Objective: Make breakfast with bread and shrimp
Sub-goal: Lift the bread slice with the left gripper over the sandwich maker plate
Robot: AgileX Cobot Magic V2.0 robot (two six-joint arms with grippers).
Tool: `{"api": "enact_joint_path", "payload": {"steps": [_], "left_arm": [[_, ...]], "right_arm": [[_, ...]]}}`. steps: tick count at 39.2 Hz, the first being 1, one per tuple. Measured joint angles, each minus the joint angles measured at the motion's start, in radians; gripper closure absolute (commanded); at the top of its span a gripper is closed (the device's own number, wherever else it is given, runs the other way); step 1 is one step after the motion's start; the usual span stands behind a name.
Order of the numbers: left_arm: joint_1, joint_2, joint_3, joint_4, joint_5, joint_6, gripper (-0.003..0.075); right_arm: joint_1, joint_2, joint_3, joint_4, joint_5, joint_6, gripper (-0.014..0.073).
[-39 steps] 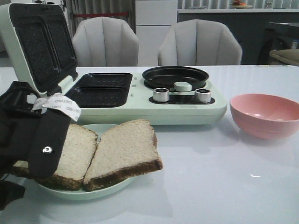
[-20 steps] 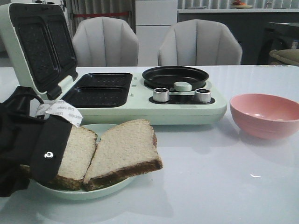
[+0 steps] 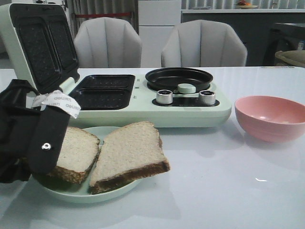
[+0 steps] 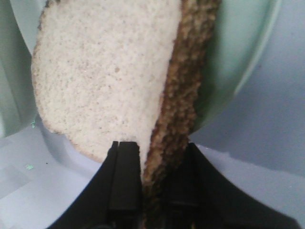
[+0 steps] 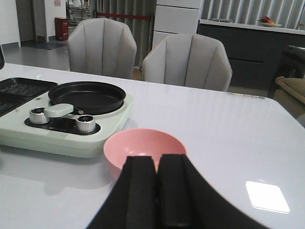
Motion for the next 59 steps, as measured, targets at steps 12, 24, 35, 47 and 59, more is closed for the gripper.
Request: {"api": "enact_joint_path", "payload": {"steps": [12,24,35,47,59], "left_arm": [[0.001,-0.122,-0.002,0.0,0.004,0.0,0.0607],[0.001,-0.258,-0.023,0.037,0.007,0.0,0.0607],[0.002,-0.25,-0.169,0.095,0.007,0.0,0.0607],[0.087,-0.11,-0.395,0.099,0.007,0.0,0.0607],[0.19,0.058,-0.607,0.107,-0.015,0.0,0.0607]], "right_arm": [[0.0,0.0,0.0,0.0,0.0,0.0,0.0469],[0.0,0.0,0.0,0.0,0.0,0.0,0.0469],[0.0,0.0,0.0,0.0,0.0,0.0,0.0469],[0.0,0.0,0.0,0.0,0.0,0.0,0.0469],[0.0,0.0,0.0,0.0,0.0,0.0,0.0469]]}}
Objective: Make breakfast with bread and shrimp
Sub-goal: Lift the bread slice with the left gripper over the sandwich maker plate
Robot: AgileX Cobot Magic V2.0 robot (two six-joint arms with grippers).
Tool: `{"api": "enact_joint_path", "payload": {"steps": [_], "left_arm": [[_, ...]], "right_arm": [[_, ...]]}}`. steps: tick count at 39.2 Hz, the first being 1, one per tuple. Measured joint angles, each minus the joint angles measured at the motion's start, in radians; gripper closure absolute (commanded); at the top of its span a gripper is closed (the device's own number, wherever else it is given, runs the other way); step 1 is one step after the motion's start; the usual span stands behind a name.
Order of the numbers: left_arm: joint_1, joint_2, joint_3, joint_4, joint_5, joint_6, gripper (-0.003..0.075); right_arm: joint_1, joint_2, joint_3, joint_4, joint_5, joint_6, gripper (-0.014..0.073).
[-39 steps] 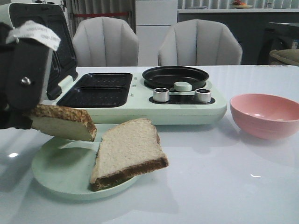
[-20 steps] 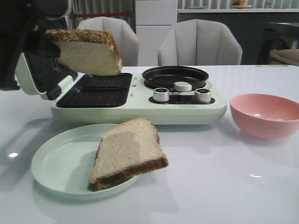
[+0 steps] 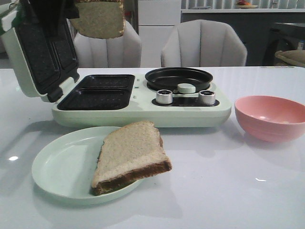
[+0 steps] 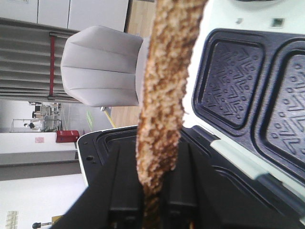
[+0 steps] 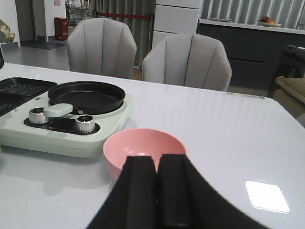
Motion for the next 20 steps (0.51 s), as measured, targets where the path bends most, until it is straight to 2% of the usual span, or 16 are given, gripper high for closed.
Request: {"api": "enact_joint_path", "payload": {"steps": [20], "left_arm": [[0.142,0.322,-0.249,0.059,-0.155,0.0,0.0607]], "right_arm": [[0.0,0.0,0.0,0.0,0.0,0.0,0.0469]]}}
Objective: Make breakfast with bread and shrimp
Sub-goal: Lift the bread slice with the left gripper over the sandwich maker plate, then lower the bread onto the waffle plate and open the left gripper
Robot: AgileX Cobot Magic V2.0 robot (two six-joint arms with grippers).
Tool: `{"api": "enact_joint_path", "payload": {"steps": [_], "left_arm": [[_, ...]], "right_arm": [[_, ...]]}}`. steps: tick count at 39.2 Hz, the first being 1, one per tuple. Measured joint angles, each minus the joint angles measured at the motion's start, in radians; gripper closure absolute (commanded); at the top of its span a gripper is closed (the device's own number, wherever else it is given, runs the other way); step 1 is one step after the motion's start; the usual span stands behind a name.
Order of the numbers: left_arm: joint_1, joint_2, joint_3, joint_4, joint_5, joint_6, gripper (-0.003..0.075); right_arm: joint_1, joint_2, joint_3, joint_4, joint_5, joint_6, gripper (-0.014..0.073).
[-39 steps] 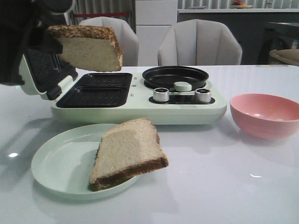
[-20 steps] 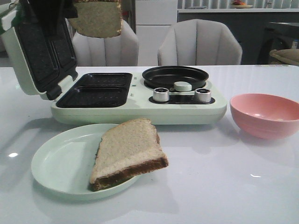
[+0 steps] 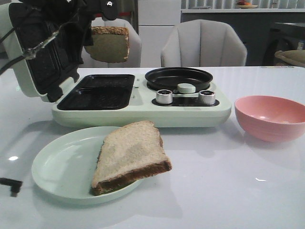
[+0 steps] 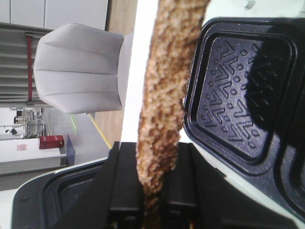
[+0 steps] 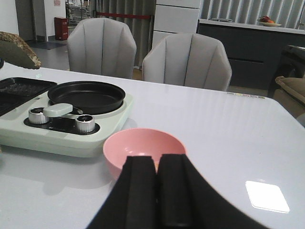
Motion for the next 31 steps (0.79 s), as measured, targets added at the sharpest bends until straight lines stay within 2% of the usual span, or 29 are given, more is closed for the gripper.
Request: {"api": "enact_joint_path", "payload": {"steps": [15,31], "left_arm": [[0.041,0.145,-0.047,0.022,-0.045,0.0,0.0606],[0.06,0.179,-0.05,0.024,-0.063,-0.001,0.0593]], "right_arm": [[0.0,0.0,0.0,0.0,0.0,0.0,0.0469],[0.0,0.0,0.0,0.0,0.0,0.0,0.0469]]}}
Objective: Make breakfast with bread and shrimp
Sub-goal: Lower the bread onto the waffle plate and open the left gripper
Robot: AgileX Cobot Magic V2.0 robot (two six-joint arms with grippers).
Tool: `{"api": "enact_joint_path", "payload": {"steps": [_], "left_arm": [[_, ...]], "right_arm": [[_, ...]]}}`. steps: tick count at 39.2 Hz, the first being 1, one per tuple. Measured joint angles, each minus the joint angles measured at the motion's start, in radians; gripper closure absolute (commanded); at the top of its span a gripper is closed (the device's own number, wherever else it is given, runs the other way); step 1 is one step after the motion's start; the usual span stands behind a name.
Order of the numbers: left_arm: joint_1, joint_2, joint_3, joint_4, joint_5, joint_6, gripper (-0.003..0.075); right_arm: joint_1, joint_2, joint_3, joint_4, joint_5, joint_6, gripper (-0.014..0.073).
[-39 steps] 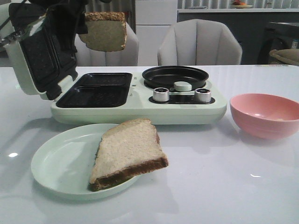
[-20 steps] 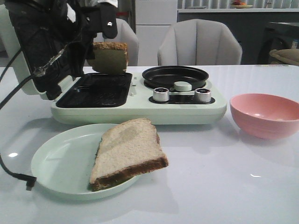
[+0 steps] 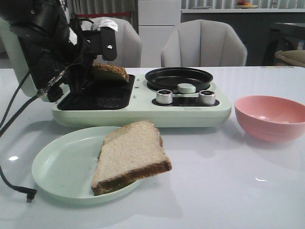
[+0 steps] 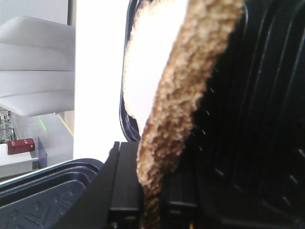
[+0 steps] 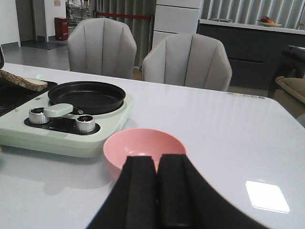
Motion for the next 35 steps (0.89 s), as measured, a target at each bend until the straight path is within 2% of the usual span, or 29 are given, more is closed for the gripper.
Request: {"api": "enact_joint_path", "payload": {"steps": [15,29,35], "left_arm": [[0.017,0.03,-0.004,0.0,-0.038,-0.025,0.0589],[0.021,0.034,-0.006,0.0,-0.064,-0.039,0.0404],[0.021,0.034,-0.008,0.0,-0.064,-0.049,0.0271]], "right_arm": [[0.0,0.0,0.0,0.0,0.0,0.0,0.0469],[0.0,0.0,0.0,0.0,0.0,0.0,0.0469],[0.0,0.0,0.0,0.0,0.0,0.0,0.0469]]}}
